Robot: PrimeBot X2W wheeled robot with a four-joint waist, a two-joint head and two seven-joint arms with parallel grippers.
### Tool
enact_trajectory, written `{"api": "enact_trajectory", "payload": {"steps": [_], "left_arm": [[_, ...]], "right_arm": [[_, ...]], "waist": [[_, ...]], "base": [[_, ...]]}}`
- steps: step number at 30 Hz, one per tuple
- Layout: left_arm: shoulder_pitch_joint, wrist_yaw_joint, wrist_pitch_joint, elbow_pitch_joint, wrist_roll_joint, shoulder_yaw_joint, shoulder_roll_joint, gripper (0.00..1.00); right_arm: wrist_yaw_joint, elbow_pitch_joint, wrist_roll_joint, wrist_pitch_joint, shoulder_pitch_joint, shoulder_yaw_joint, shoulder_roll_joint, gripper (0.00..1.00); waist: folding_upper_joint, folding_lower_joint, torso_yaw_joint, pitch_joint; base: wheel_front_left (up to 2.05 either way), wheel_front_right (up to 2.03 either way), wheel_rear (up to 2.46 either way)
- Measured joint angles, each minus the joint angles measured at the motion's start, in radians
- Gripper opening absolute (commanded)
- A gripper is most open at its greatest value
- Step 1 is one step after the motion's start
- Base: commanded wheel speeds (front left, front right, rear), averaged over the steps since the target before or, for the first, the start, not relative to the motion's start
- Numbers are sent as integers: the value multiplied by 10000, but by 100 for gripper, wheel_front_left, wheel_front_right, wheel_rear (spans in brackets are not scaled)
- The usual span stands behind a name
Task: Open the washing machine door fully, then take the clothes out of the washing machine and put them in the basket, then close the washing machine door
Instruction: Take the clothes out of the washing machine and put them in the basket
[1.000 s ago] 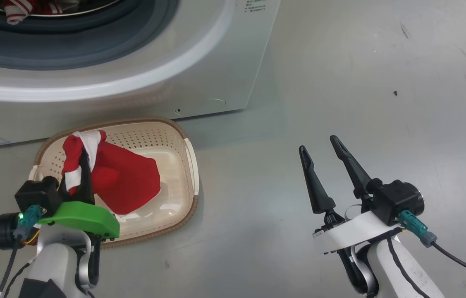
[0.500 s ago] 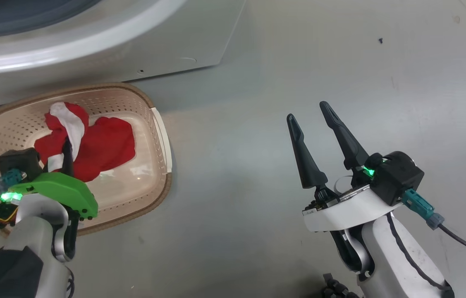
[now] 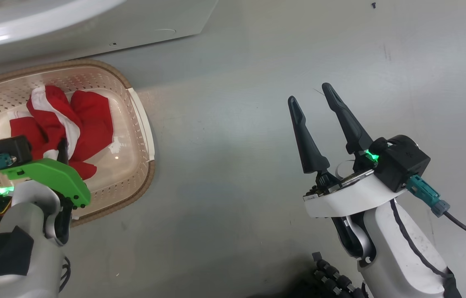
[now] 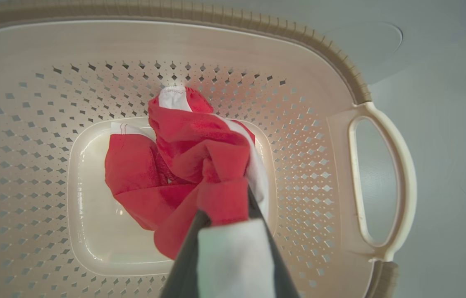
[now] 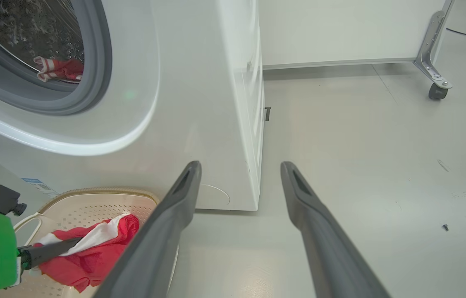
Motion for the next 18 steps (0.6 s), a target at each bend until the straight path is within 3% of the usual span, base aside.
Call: {"api": "enact_trajectory", "payload": {"steps": [4,6,7,8,9,18], "left_arm": [[-286,-224,-63,370,0,-35,-35,0],[-357,-267,-107,568,0,-75,-73,33],[-385,-313,-165,667,2,-94,-102,45],[-449,-324,-251,842,25,-151,-159,65],[-497,-324,-297,945,27,-165,-201,100],[-606,-337,-1432,1315,244,-278,-376,100]], "right_arm": [[-69,71,0,0,-107,-13,0,100],[-71,146,0,0,-109,-21,-2,100],[-71,169,0,0,-109,-36,-2,100],[-73,171,-15,0,-111,-123,0,100],[-73,171,-29,0,-119,-174,-2,100],[-71,523,-63,0,-162,-393,-2,100]], "waist": [[0,0,44,-7],[0,0,82,-60],[0,0,105,-92],[0,0,169,-152],[0,0,205,-184],[0,0,480,-771]], "base": [[0,0,0],[0,0,0],[0,0,0],[0,0,0],[0,0,0],[0,0,0]]}}
